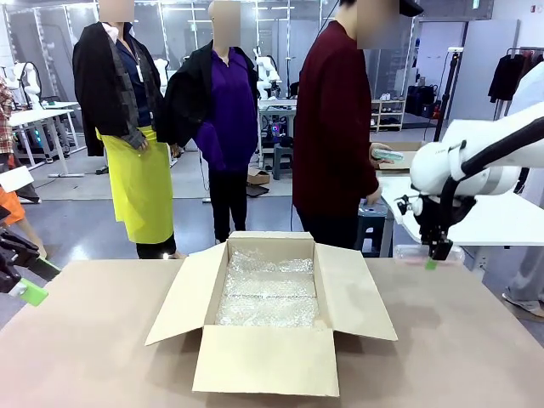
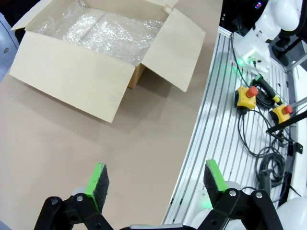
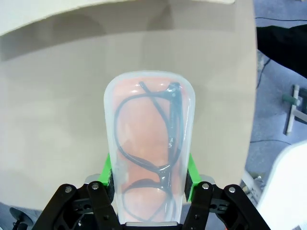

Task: Pack the glasses set securely to prepare it for shipping.
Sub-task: Place the Glasses case inside the Package Box.

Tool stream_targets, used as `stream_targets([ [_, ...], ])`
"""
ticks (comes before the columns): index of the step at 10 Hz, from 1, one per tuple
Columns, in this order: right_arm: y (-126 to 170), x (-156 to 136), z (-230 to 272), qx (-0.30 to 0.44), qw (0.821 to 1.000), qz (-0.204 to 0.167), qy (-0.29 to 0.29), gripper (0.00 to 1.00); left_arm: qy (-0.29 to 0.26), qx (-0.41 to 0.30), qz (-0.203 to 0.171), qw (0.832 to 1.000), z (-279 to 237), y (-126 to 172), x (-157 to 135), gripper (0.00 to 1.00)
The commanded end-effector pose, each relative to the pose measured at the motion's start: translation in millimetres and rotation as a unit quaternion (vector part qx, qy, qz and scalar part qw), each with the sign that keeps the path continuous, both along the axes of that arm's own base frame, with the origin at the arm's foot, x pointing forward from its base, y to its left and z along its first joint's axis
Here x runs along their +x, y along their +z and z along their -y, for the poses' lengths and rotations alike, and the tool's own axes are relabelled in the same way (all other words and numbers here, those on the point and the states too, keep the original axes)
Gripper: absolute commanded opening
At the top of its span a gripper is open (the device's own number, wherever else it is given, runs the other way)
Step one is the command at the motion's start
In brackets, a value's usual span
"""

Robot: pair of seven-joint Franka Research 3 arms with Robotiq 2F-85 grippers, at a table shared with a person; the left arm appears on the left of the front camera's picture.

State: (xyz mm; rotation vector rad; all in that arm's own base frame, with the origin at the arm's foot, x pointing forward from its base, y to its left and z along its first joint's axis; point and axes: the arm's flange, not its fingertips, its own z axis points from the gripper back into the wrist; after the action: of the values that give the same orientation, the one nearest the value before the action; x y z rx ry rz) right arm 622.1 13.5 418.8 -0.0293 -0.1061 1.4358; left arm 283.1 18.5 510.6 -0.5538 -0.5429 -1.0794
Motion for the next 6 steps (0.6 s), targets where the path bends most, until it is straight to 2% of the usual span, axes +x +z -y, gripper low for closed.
stream_targets([
  [1,19.8,-13.8,-7.6,-0.009,1.0,0.002,-0.02,0.56,-0.012,-0.011,0.004,1.0,-2.0,3.0,0.0,1.0],
  [4,54.0,-21.6,-15.6,0.011,1.0,0.006,-0.015,0.56,-0.012,-0.011,0.004,1.0,-2.0,3.0,0.0,1.0],
  [6,76.0,-24.2,-58.5,0.021,1.0,-0.013,0.006,0.56,-0.012,-0.011,0.004,1.0,-2.0,3.0,0.0,1.0],
])
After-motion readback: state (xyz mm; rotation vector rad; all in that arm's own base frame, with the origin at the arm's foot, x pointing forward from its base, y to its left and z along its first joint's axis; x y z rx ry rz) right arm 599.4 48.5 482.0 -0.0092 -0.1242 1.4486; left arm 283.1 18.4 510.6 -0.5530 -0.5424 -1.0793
